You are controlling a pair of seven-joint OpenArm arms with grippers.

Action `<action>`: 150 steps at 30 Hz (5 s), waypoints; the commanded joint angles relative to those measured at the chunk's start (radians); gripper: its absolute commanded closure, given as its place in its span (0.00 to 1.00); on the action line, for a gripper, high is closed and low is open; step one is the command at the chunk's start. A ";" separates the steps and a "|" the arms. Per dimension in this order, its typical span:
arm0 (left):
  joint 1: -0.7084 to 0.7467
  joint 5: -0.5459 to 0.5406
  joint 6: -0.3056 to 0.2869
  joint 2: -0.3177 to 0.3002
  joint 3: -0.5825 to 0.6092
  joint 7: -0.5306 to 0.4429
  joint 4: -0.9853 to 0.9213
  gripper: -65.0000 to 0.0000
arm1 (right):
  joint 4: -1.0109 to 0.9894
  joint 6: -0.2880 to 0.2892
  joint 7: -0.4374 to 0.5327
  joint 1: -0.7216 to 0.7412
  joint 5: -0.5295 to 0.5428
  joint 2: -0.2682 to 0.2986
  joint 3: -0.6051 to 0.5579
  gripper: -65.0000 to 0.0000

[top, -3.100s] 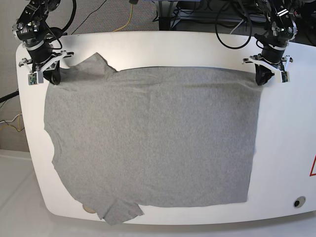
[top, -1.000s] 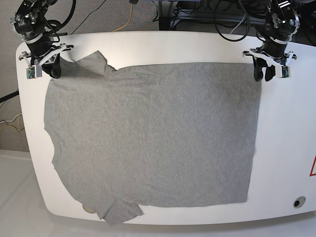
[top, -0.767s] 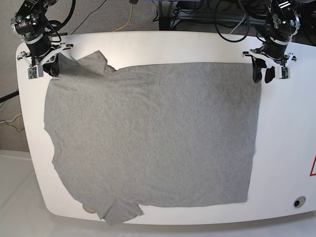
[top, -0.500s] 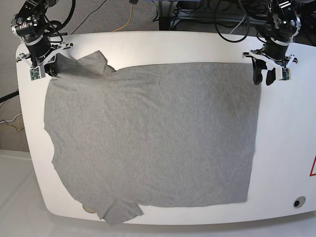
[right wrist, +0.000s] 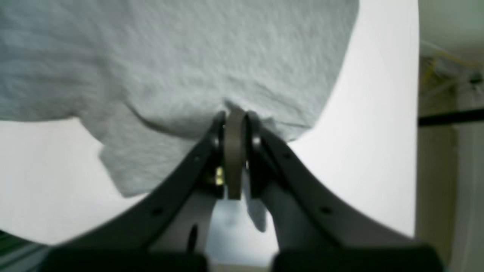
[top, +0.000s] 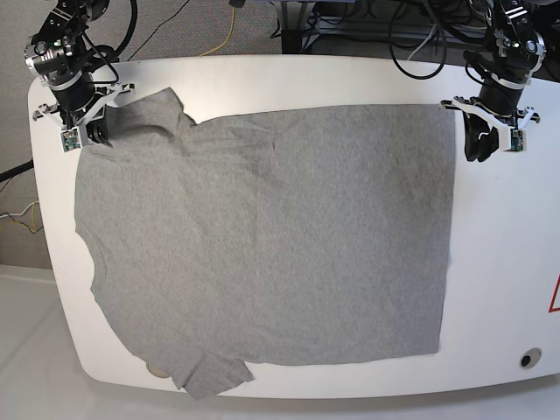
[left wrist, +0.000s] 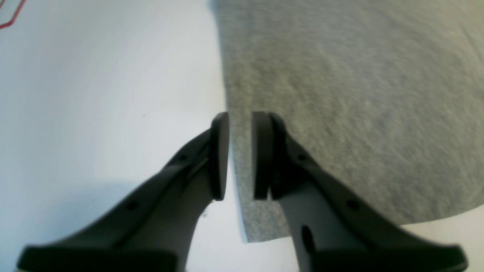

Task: Fold the T-shirt properly
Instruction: 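Pull both held shirt edges outward, stretching the shirt taut, then open the left gripper and reposition it along the shirt edge, then lower the left gripper and close it on the shirt edge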

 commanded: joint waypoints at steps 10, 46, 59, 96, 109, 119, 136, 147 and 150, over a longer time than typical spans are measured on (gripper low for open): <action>0.008 0.001 -0.045 0.030 -0.005 -0.045 -0.026 0.78 | -0.026 -0.002 -0.001 -0.013 0.306 0.005 0.038 1.00; -0.046 -0.066 -0.020 0.053 0.020 0.054 -0.163 0.70 | -0.140 -0.003 -0.011 0.015 0.126 -0.057 -0.064 1.00; -0.046 -0.068 -0.020 0.052 0.019 0.054 -0.160 0.70 | -0.140 -0.003 -0.011 0.015 0.124 -0.054 -0.065 1.00; -0.048 -0.071 -0.022 0.056 -0.124 0.054 -0.100 0.43 | -0.142 -0.003 -0.011 0.023 0.120 -0.050 -0.067 1.00; -0.043 -0.183 -0.025 0.109 -0.121 0.054 -0.103 0.38 | -0.142 -0.003 -0.011 0.023 0.118 -0.050 -0.067 1.00; -0.042 -0.224 -0.019 0.142 -0.127 0.054 -0.151 0.38 | -0.142 -0.003 -0.011 0.023 0.118 -0.050 -0.067 1.00; 0.012 -0.218 0.044 0.153 -0.130 0.054 -0.166 0.38 | -0.143 -0.003 -0.010 0.023 0.118 -0.048 -0.065 1.00; 0.011 -0.218 0.058 0.152 -0.126 0.054 -0.234 0.38 | -0.143 -0.003 -0.010 0.023 0.118 -0.048 -0.065 1.00; 0.009 -0.218 0.058 0.152 -0.121 0.054 -0.278 0.38 | -0.143 -0.003 -0.010 0.023 0.118 -0.048 -0.065 1.00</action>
